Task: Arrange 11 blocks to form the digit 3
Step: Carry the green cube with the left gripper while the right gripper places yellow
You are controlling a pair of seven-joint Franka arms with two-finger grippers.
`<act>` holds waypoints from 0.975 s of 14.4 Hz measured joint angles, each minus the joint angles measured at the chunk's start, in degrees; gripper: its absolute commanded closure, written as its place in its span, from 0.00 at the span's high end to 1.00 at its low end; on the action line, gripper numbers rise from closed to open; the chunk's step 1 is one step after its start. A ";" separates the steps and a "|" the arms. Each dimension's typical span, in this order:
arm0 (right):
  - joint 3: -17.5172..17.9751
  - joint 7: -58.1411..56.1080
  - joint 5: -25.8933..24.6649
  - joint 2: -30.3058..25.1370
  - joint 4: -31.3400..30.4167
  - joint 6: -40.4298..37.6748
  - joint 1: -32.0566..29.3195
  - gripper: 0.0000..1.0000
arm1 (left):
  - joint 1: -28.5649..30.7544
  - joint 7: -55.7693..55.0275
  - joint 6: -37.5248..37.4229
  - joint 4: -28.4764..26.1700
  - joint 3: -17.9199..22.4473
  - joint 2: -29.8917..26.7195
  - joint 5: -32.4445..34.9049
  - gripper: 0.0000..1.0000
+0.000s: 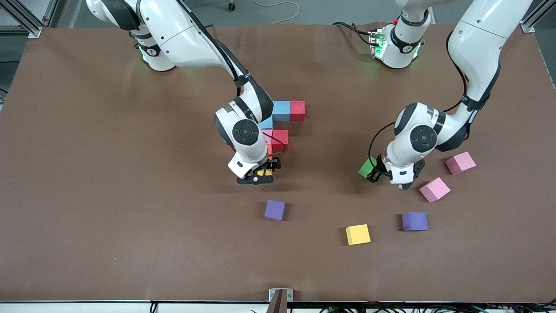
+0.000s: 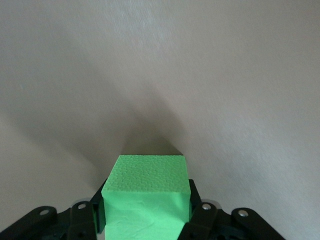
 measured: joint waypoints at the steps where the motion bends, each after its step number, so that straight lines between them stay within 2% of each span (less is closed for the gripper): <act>1: -0.04 -0.03 0.00 -0.02 0.04 0.04 0.00 1.00 | -0.58 -2.74 0.12 0.15 -0.48 -0.04 0.00 0.32; 6: -0.58 -0.07 -0.01 -2.49 1.74 -3.67 -0.72 1.00 | -1.15 -23.12 0.16 0.67 -6.37 -1.39 0.00 0.32; 9: -0.90 -0.07 0.00 -6.32 2.62 -7.15 -4.34 1.00 | -1.51 -34.58 0.14 0.62 -9.50 -1.58 0.00 0.32; 14: -1.14 -0.18 -0.01 -10.29 2.60 -12.91 -11.86 1.00 | -6.52 -51.05 0.11 0.33 -10.58 -1.33 0.00 0.32</act>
